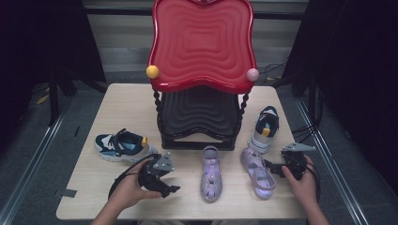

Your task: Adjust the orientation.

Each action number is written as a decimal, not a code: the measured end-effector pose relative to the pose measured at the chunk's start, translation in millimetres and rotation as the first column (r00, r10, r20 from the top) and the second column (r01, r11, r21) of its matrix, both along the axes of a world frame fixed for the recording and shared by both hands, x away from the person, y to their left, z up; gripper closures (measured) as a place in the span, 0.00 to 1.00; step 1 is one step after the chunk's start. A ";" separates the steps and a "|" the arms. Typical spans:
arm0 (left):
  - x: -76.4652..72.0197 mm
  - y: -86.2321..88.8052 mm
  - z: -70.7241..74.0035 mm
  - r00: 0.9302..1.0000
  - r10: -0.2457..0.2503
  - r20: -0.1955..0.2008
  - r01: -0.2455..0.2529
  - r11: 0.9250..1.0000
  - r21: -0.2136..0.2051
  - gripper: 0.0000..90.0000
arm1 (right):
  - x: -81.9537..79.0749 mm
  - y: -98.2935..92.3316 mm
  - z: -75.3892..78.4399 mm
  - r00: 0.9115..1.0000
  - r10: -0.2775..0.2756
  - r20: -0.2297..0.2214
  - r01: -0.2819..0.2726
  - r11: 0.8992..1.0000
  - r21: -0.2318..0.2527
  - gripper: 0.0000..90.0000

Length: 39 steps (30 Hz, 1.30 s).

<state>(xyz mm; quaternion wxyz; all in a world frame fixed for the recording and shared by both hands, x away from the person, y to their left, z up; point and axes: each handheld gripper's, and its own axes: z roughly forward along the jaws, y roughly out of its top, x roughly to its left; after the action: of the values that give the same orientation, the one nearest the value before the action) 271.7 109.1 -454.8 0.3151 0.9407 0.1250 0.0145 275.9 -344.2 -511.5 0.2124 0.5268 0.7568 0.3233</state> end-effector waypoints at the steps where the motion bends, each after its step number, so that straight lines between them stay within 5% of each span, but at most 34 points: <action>1: -1.9 -6.2 0.8 1.000 -0.013 -0.008 0.013 1.000 0.005 0.36 | 0.0 0.0 0.0 1.000 0.000 0.000 0.000 1.000 0.000 0.14; 5: -6.7 -25.8 3.9 0.999 -0.047 -0.028 0.047 0.999 0.025 0.42 | 0.0 0.0 0.0 1.000 0.000 0.000 0.000 1.000 0.000 0.14; 11: -3.0 -45.3 7.5 0.993 -0.118 0.007 0.117 0.992 0.036 0.51 | -0.1 0.0 0.0 1.000 0.000 0.000 0.000 1.000 0.000 0.14; 16: 5.4 -59.7 7.6 0.992 -0.129 0.000 0.129 0.992 -0.007 0.49 | -0.1 -0.1 0.0 1.000 0.001 0.000 -0.001 1.000 0.000 0.14; 24: 9.3 -77.9 4.2 0.987 -0.160 -0.020 0.160 0.987 0.022 0.37 | -0.1 0.0 0.0 1.000 0.000 0.000 0.000 1.000 0.000 0.14; 26: 9.3 -81.7 2.4 0.984 -0.177 0.000 0.177 0.984 0.036 0.34 | -0.1 -0.1 0.0 1.000 0.000 0.000 0.000 1.000 0.000 0.14; 30: 9.0 -86.7 -2.3 0.976 -0.215 -0.030 0.215 0.976 0.030 0.34 | -0.1 -0.1 0.0 1.000 0.001 0.000 -0.001 1.000 0.000 0.14; 31: 7.1 -88.6 -3.8 0.971 -0.238 -0.037 0.239 0.970 0.045 0.40 | -0.1 -0.1 0.0 1.000 0.001 0.000 -0.001 1.000 0.000 0.14; 35: 3.9 -89.5 -2.3 0.975 -0.220 -0.019 0.220 0.974 0.059 0.54 | -0.1 -0.1 0.0 1.000 0.001 0.000 -0.001 1.000 0.000 0.14; 36: 3.6 -88.7 -0.6 0.978 -0.210 -0.007 0.210 0.975 0.068 0.54 | -0.1 0.0 0.0 1.000 0.000 0.000 0.000 1.000 0.000 0.14; 39: 5.2 -82.9 4.9 0.987 -0.158 0.000 0.157 0.984 0.088 0.76 | 0.0 -0.1 0.0 1.000 0.001 0.001 -0.001 1.000 -0.001 0.14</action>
<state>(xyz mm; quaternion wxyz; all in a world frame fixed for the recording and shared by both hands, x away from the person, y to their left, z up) 276.9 26.2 -449.9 0.2740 0.9605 0.0483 -0.0015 275.9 -344.3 -511.6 0.2128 0.5261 0.7572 0.3234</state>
